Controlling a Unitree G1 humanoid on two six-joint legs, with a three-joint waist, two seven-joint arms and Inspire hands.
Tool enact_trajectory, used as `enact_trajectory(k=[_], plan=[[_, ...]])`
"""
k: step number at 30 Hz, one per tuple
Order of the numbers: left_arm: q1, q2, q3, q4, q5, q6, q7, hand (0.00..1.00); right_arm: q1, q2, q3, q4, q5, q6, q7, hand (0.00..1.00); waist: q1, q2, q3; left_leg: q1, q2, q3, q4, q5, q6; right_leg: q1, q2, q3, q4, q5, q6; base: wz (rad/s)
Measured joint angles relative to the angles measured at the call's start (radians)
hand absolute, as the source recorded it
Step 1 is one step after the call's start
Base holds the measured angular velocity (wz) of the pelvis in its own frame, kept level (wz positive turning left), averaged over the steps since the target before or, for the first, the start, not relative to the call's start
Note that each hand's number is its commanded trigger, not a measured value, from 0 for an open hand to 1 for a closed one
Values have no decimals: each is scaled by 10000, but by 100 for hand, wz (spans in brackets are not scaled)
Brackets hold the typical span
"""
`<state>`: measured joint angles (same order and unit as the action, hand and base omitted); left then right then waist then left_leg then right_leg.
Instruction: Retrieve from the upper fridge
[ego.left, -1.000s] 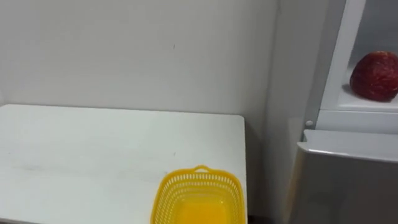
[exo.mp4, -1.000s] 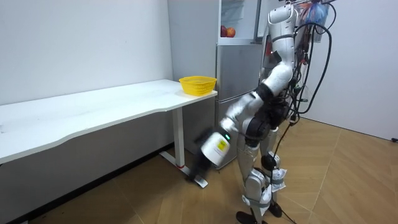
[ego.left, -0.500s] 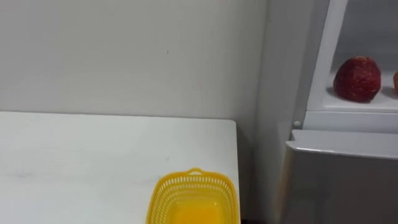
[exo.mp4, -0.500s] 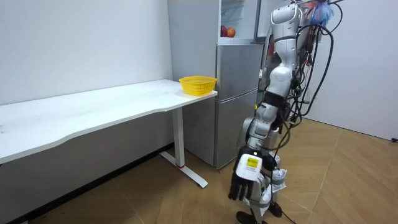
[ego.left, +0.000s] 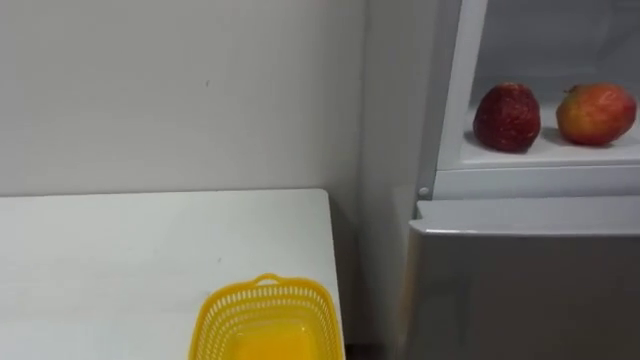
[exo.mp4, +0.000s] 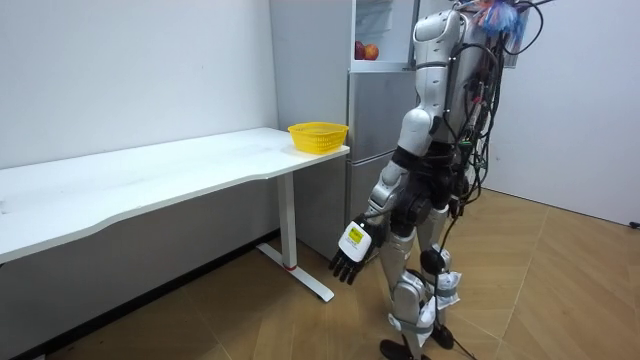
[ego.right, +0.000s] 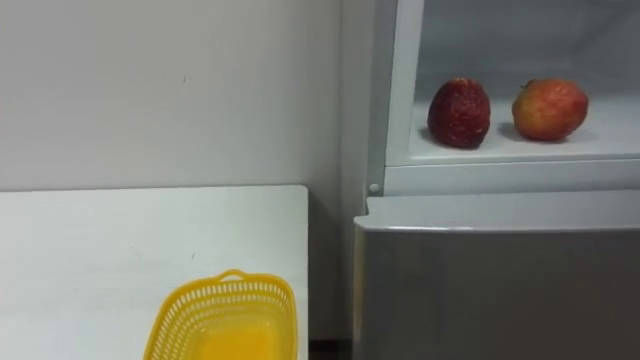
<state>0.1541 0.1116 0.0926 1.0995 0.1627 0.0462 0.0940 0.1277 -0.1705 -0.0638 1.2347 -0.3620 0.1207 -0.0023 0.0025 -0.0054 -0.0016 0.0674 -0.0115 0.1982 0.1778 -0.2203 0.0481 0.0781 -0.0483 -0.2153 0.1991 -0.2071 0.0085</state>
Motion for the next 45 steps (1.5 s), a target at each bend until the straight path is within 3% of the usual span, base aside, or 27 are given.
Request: enact_trajectory(k=[5,10,14,17,22,26,28,33,40,45], plan=[[-12,20,-21,-11,46,-15,-125,0,-28,49,-218,-713,365,-293,-634,0,-177,36,13,-25,7,89,-93,-6,16,-110,40,134,54,2,-1,-6],[2,93,-404,-15,44,-175,-86,0,109,240,-277,-1564,1766,-1124,-1266,0,-282,85,17,-22,28,121,-101,-6,16,-116,38,176,-5,33,-12,-1],[20,97,-434,-13,41,-439,-18,0,191,263,-264,-2255,2177,-1365,-1495,0,-258,129,-9,-31,50,207,-96,-3,14,-255,42,235,-68,87,-21,-7],[44,86,-474,-150,47,-593,47,0,396,282,-261,-3698,2103,-1547,-1644,0,-272,112,-12,-41,72,342,-95,3,12,-407,56,385,46,88,-23,-15],[114,151,-629,-437,10,-903,50,0,1142,565,-63,-7655,2057,-2069,-2233,0,-393,-20,4,8,92,460,-109,3,10,-409,141,527,46,95,-30,-7],[66,154,-940,-411,-113,-1025,89,0,1212,680,216,-9782,1936,-2140,-2689,0,-432,43,7,-21,134,660,-146,-2,7,-475,205,745,45,186,-42,-16],[94,155,-962,-410,-113,-1036,105,0,1219,682,202,-10797,1846,-2425,-3052,0,-534,86,-2,-38,138,687,-157,-2,9,-586,209,764,57,215,-44,-6],[158,152,-1088,-408,-131,-1039,2,0,1268,677,245,-12846,1658,-2474,-3689,0,-553,270,-26,-83,163,814,-172,-1,9,-596,226,752,47,260,-59,-7],[314,175,-1169,-419,-173,-1392,-126,0,1260,623,437,-14538,1595,-2909,-4327,0,-518,284,-64,-20,182,856,-248,9,-6,-607,256,769,61,266,-68,0],[316,336,-1354,-264,-178,-1428,-156,0,1139,430,786,-15573,1595,-2957,-4568,0,-432,234,-57,-50,187,929,-257,9,-6,-691,256,776,110,266,-68,-5]])
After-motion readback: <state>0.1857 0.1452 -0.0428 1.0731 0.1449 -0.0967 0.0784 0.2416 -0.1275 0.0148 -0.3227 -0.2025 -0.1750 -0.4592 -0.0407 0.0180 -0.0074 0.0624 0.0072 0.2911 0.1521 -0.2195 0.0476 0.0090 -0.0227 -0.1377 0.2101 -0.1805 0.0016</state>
